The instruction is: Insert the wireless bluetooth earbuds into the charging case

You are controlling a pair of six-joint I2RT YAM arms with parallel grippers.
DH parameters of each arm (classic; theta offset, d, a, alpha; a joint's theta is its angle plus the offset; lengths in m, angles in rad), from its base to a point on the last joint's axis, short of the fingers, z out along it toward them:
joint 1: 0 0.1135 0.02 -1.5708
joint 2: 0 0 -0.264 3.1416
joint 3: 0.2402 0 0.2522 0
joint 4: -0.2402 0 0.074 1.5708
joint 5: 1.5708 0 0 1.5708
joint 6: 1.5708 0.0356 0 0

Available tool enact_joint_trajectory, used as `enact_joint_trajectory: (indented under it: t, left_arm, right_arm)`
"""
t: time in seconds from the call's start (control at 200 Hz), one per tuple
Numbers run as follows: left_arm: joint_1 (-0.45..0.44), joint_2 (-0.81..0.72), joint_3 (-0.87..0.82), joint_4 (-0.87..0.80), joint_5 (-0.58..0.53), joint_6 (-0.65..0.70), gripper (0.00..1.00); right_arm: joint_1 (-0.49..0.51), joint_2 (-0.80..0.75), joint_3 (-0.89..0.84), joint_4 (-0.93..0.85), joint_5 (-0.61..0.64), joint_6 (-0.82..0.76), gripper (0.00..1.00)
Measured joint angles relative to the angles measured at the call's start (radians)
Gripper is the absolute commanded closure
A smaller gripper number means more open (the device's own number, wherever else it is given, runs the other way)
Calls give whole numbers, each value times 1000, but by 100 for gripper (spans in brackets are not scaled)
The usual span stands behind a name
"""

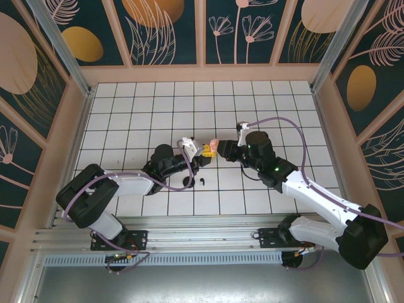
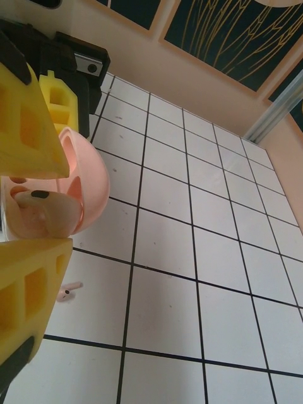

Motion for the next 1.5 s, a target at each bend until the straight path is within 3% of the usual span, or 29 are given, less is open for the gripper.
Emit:
enact_joint_trajectory:
  t: [0.365,0.801,1.041,1.496]
  left_arm:
    - [0,-11,0,2,-3,0,92]
    - [0,-16,0,1,-3,0,92]
    - [0,-22,0,1,-2,0,92]
    - [0,-27,0,1,0,0,92]
  right_arm:
    - [-4,-49,13,-13,-37,-14,60]
    - [-143,-68,43,-34,-200,7,77]
    - [-146,-26,66,-37,-272,9,75]
    - [-146,14,68,-66,-293,9,73]
